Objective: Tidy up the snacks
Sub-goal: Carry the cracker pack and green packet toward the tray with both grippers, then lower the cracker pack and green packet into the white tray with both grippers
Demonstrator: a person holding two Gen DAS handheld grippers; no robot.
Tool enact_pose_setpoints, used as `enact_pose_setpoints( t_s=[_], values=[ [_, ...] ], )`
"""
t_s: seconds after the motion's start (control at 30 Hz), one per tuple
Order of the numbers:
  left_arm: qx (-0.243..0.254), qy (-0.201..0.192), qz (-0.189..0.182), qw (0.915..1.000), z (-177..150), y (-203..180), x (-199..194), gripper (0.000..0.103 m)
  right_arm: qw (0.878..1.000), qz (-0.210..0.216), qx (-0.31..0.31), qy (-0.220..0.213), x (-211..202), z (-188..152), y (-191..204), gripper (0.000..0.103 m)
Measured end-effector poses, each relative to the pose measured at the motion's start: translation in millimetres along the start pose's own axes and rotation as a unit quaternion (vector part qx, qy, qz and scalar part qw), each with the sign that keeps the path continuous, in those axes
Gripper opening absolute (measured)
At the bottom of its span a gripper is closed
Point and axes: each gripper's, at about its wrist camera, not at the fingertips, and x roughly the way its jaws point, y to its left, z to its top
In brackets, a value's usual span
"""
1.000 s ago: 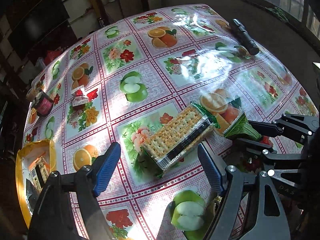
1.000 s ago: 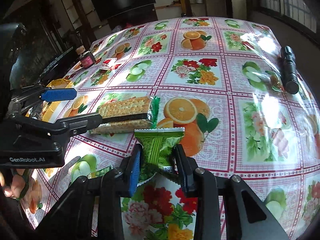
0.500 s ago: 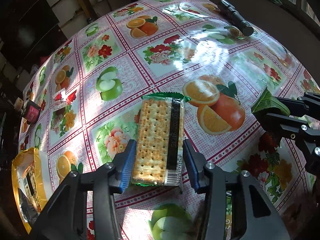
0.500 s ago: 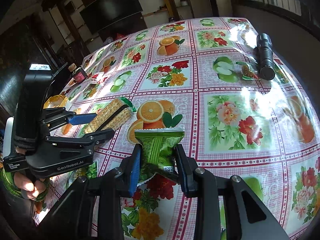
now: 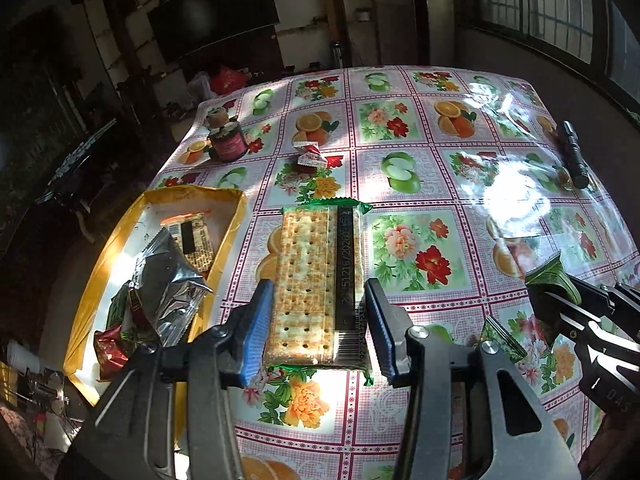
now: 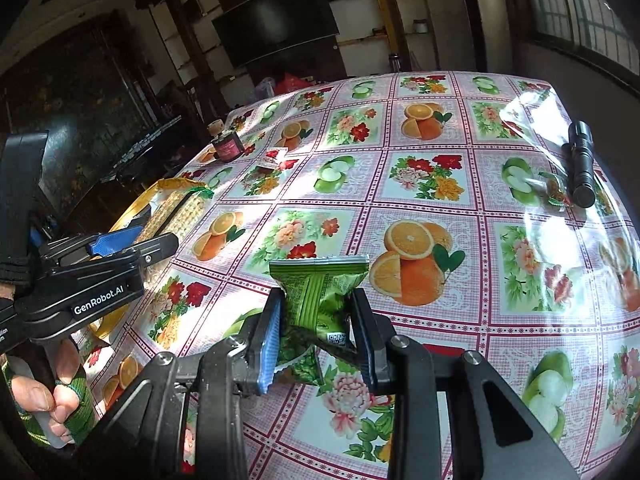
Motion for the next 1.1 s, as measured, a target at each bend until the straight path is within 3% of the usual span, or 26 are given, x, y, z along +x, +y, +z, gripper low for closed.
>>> enact_pose_setpoints(
  t_s=[0.57, 1.1],
  values=[
    [-0.078, -0.031, 0.028, 0.9961, -16.8, 76.7, -27.3, 0.047, 0.998, 0.025, -0.065, 0.004, 9.6, 5.1, 74.1, 0.033],
    [-0.124, -0.032, 0.039, 0.991, -28.4, 125.4, -23.8, 0.047, 0.993, 0.054, -0.106, 0.005, 29.0, 20.0, 125.0, 0.033]
  ],
)
